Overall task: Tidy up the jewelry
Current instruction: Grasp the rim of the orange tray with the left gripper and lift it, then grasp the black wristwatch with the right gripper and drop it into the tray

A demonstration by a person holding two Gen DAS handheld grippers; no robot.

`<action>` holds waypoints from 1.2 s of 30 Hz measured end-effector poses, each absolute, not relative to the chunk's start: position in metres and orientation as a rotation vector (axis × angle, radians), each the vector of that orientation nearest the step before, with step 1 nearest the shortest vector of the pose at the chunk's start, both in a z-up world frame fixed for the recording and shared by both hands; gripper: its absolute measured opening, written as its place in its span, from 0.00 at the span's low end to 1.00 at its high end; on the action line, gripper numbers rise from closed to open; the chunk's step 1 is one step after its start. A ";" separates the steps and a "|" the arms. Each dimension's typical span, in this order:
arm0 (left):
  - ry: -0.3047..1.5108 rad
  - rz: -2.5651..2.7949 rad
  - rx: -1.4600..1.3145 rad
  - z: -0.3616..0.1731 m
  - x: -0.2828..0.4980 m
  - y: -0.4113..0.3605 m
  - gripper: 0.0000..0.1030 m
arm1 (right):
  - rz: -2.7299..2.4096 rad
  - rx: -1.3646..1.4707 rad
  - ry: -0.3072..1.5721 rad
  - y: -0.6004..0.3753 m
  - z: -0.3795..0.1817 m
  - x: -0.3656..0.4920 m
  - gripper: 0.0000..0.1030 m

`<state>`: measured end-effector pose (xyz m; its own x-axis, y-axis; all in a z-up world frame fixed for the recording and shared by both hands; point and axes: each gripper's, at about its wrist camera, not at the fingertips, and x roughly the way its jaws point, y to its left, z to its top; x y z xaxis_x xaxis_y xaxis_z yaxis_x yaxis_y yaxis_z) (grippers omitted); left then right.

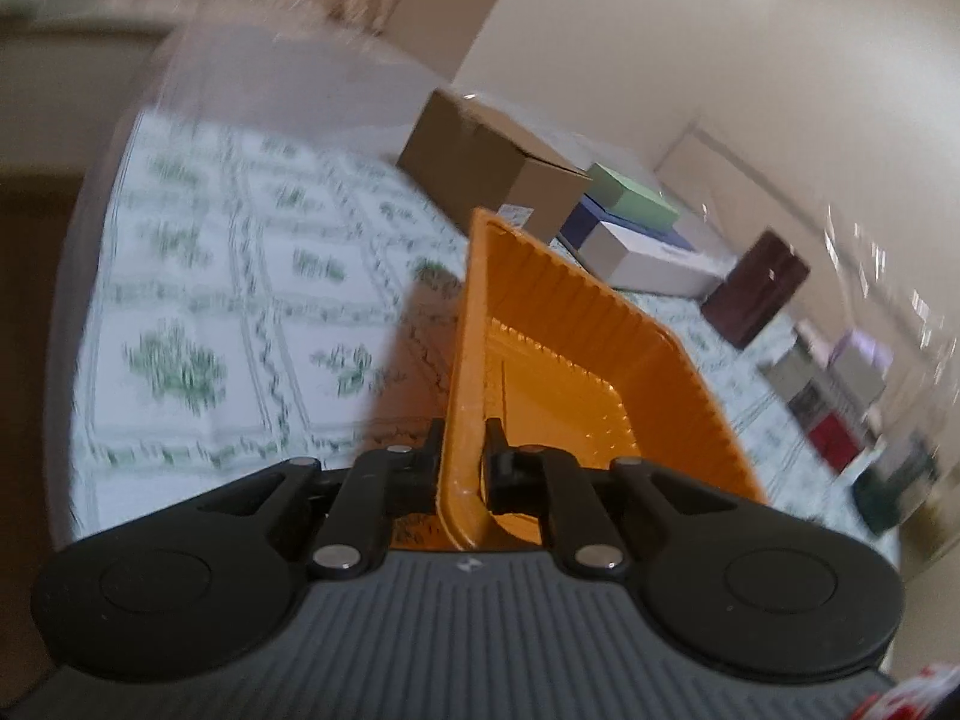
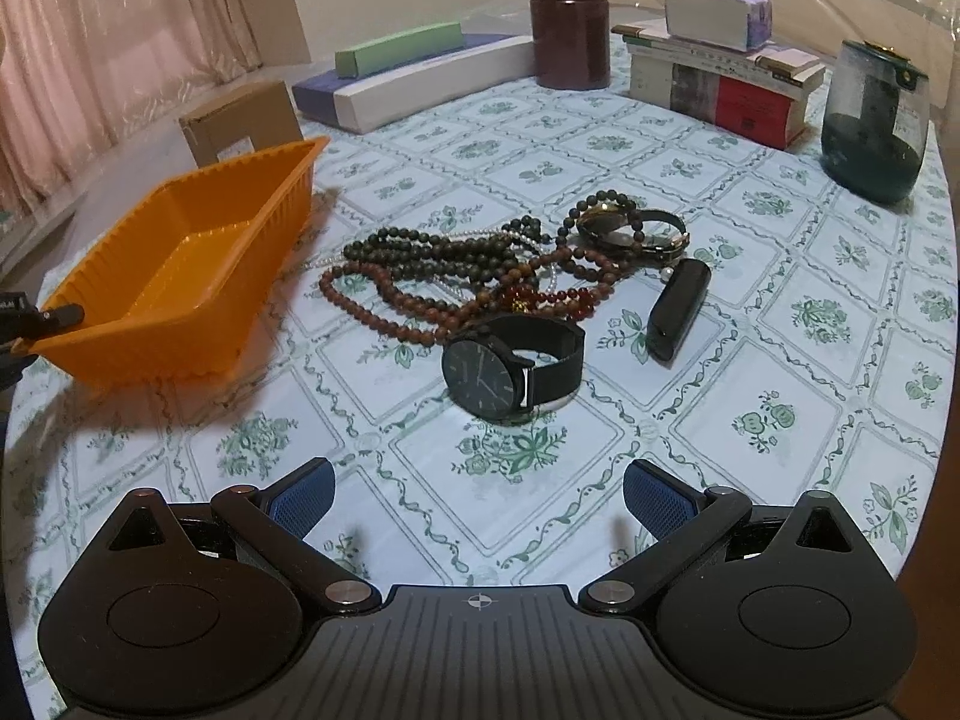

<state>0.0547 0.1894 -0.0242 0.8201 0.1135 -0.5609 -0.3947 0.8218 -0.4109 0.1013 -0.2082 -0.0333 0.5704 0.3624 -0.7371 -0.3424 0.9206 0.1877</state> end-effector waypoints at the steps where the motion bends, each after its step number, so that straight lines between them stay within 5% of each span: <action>1: 0.550 0.282 -0.517 -0.021 0.055 0.186 0.09 | 0.414 0.035 0.867 -0.209 -0.033 0.102 0.99; 7: 0.552 0.261 -0.329 0.000 0.060 0.168 0.09 | 0.418 0.087 0.809 -0.213 -0.033 0.113 0.98; 9: 0.546 0.254 -0.255 0.008 0.061 0.162 0.09 | 0.421 0.084 0.797 -0.212 -0.035 0.118 0.83; 12: 0.541 0.242 -0.146 0.019 0.063 0.155 0.09 | 0.413 0.084 0.792 -0.211 -0.041 0.128 0.78; 23: 0.537 0.233 0.095 0.022 0.060 0.142 0.10 | 0.397 0.006 0.779 -0.202 -0.062 0.154 0.77; 25: 0.538 0.231 0.086 0.023 0.059 0.143 0.10 | 0.392 0.013 0.780 -0.202 -0.066 0.156 0.69; 29: 0.537 0.229 0.066 0.024 0.060 0.145 0.09 | 0.405 0.018 0.763 -0.202 -0.064 0.156 0.31; 36: 0.530 0.221 0.075 0.029 0.061 0.140 0.09 | 0.421 0.013 0.724 -0.193 -0.048 0.150 0.20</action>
